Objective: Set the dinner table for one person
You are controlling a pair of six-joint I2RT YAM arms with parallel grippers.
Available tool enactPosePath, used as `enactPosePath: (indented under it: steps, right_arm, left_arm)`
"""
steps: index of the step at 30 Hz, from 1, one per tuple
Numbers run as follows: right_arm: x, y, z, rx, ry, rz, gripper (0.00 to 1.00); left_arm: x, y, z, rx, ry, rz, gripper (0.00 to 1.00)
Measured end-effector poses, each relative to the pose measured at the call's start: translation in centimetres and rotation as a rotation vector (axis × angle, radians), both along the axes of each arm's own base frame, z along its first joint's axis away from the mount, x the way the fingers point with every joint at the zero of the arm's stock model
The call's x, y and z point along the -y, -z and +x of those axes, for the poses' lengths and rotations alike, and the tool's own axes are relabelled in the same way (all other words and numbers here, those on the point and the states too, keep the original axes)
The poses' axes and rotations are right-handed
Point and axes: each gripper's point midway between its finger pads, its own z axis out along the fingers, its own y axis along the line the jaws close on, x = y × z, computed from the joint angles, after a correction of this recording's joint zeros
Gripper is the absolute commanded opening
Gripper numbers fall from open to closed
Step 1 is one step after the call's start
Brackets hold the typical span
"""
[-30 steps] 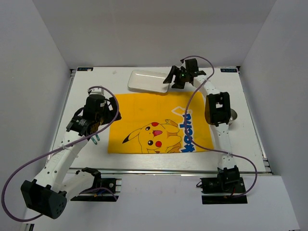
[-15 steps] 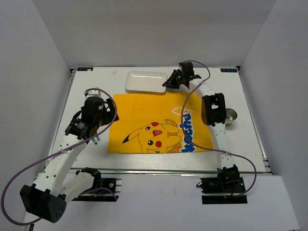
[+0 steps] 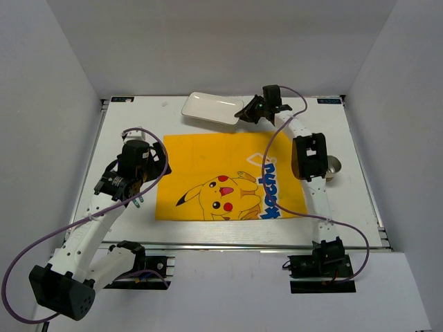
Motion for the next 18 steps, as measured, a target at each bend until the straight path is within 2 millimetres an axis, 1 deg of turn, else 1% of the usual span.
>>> enactPosePath:
  steps: [3, 5, 6, 10, 11, 13, 15, 17, 18]
  right_arm:
    - [1.3, -2.2, -0.3, -0.015, 0.017, -0.002, 0.0]
    - [2.5, -4.3, -1.4, -0.025, 0.024, -0.013, 0.0]
    - [3.3, -5.4, -2.3, -0.025, 0.024, -0.025, 0.0]
    - [6.7, -11.0, -7.8, 0.003, 0.013, -0.07, 0.0]
    - [7.4, -12.4, -9.2, 0.025, 0.005, -0.072, 0.0]
    - [8.2, -14.3, -11.5, 0.065, -0.022, -0.071, 0.0]
    - [8.2, -15.4, -13.0, 0.113, -0.064, -0.067, 0.0]
    - [8.0, -15.2, -14.7, 0.147, -0.109, -0.071, 0.0]
    - [8.0, -14.6, -15.5, 0.148, -0.126, -0.076, 0.0]
  left_arm:
    - [0.0, 0.0, 0.0, -0.001, -0.003, -0.002, 0.98]
    - [0.0, 0.0, 0.0, 0.0, -0.006, -0.003, 0.98]
    - [-0.1, 0.0, 0.0, 0.0, -0.008, -0.002, 0.98]
    - [-0.2, 0.0, 0.0, 0.001, -0.018, -0.001, 0.98]
    - [-0.2, 0.0, 0.1, 0.002, -0.02, -0.001, 0.98]
    - [-0.3, 0.0, 0.1, 0.002, -0.025, 0.001, 0.98]
    - [-0.4, 0.0, 0.1, 0.003, -0.031, 0.003, 0.98]
    - [-0.5, 0.0, 0.1, 0.003, -0.034, 0.005, 0.98]
    - [-0.5, 0.0, 0.1, 0.003, -0.036, 0.006, 0.98]
